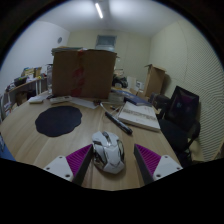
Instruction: Arrange mouse
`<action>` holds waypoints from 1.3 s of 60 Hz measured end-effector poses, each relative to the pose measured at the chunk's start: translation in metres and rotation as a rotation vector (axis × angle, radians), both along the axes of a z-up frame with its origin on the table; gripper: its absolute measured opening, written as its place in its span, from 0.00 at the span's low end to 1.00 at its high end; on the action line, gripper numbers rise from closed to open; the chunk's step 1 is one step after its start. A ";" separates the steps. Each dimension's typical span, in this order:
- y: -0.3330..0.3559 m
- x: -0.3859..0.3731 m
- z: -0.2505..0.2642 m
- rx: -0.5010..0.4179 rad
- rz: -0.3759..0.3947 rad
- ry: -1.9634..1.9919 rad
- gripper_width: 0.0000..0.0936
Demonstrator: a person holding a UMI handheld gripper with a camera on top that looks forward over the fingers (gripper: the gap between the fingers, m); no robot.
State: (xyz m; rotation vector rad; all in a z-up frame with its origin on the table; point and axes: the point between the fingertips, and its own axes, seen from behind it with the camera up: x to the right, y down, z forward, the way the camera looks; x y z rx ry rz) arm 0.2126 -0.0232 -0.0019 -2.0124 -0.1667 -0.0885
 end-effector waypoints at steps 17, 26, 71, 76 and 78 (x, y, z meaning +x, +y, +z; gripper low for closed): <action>0.027 -0.018 -0.009 -0.049 0.001 0.132 0.61; 0.025 -0.008 -0.007 -0.015 -0.080 0.133 0.56; 0.111 -0.234 0.036 -0.038 -0.003 0.113 0.41; 0.115 -0.233 0.018 -0.075 -0.027 0.109 0.41; 0.115 -0.229 0.011 -0.088 -0.041 0.100 0.41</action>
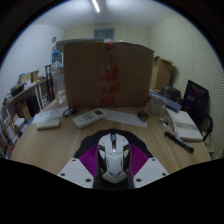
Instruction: Arrange mouse
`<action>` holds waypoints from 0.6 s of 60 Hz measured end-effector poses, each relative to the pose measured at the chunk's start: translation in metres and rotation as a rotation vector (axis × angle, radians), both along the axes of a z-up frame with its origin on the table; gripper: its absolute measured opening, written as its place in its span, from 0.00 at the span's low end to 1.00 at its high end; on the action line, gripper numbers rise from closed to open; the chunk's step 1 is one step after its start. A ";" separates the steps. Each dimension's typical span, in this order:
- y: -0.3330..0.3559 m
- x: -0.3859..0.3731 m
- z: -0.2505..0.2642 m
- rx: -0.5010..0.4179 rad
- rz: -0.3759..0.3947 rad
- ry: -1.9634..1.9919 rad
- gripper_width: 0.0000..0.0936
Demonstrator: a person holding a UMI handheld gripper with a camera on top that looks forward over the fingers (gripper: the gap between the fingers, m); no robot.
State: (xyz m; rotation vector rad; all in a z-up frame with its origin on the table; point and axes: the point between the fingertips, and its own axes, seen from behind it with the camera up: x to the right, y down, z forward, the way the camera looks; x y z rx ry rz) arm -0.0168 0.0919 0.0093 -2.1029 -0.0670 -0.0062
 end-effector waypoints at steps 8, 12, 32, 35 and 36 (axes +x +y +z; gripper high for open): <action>-0.004 0.004 -0.019 -0.071 -0.025 0.038 0.49; -0.005 0.005 -0.020 -0.080 -0.026 0.050 0.57; -0.076 0.004 0.019 -0.013 0.109 0.044 0.92; -0.099 0.003 0.030 0.007 0.129 0.093 0.92; -0.107 0.004 0.034 0.014 0.138 0.106 0.91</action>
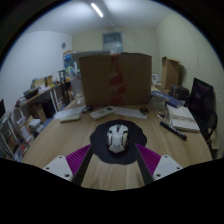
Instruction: Arrange mouse
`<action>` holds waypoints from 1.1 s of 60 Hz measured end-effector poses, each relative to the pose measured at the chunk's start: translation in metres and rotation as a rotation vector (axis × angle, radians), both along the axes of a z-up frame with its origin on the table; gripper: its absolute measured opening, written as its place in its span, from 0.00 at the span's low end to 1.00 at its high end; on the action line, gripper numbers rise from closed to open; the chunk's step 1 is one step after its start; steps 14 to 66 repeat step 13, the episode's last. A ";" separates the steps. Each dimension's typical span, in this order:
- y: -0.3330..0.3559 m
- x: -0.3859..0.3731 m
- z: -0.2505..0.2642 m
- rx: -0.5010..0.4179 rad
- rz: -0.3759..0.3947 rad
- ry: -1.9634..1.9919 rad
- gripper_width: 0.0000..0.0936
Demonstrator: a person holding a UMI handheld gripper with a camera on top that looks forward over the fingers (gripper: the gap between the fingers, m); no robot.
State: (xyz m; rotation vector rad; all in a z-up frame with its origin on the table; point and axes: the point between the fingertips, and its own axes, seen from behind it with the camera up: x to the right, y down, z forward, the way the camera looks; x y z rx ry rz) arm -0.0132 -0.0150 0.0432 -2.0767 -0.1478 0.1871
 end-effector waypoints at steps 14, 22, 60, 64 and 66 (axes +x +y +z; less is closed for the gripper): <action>-0.080 0.050 0.009 0.089 0.017 0.067 0.90; -0.080 0.050 0.009 0.089 0.017 0.067 0.90; -0.080 0.050 0.009 0.089 0.017 0.067 0.90; -0.080 0.050 0.009 0.089 0.017 0.067 0.90; -0.080 0.050 0.009 0.089 0.017 0.067 0.90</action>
